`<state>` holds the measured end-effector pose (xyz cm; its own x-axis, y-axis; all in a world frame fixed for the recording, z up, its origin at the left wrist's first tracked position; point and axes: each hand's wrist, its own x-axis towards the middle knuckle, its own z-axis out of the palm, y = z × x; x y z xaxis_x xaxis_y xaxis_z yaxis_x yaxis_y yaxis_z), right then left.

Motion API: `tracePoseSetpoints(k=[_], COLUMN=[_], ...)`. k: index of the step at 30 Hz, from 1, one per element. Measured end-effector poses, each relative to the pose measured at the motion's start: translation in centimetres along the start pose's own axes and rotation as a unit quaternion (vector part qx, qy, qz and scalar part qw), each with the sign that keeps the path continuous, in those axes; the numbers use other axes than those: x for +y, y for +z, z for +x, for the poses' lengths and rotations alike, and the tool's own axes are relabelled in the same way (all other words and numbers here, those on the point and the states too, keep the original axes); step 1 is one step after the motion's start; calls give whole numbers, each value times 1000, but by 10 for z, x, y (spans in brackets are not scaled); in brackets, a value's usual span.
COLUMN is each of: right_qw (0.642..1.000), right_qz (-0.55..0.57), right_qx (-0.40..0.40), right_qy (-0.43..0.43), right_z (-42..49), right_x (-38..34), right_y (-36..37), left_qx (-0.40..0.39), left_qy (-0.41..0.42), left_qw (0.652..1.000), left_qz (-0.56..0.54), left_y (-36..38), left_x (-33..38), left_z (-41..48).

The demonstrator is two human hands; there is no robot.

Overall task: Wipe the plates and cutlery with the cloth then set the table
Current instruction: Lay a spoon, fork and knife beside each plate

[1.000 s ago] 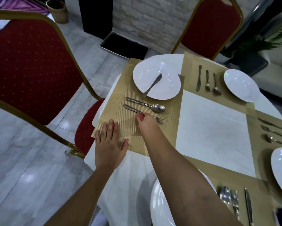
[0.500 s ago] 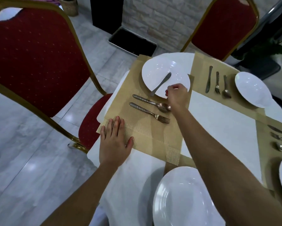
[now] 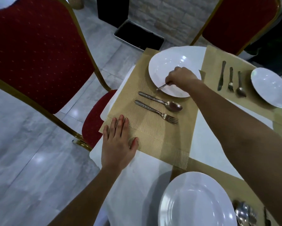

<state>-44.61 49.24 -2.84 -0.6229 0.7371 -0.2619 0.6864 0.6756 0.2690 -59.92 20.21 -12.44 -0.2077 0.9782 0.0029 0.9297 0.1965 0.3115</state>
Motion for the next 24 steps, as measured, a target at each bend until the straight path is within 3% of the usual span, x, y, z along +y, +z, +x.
tracePoseSetpoints(k=[4, 6, 9, 12, 19, 24], right_qw=[998, 990, 955, 925, 912, 940], right_qz=[23, 122, 294, 380, 402, 328], right_qx=[55, 74, 48, -2, -19, 30], right_qy=[-21, -15, -11, 15, 77, 89], right_z=[-14, -26, -59, -85, -96, -98], right_x=[-4, -16, -53, -90, -120, -131], right_y=[-17, -26, -31, -11, 23, 30], left_qx=[-3, -4, -9, -10, -8, -4], left_qy=[1, -3, -6, -8, -5, -1], left_qw=[1000, 1000, 1000, 1000, 1000, 1000], left_qz=[0, -4, -9, -7, -12, -6], left_y=[-2, -3, -5, -5, -8, -8], left_x=[1, 2, 3, 2, 4, 3], left_z=[-1, -1, -2, -2, -1, -2])
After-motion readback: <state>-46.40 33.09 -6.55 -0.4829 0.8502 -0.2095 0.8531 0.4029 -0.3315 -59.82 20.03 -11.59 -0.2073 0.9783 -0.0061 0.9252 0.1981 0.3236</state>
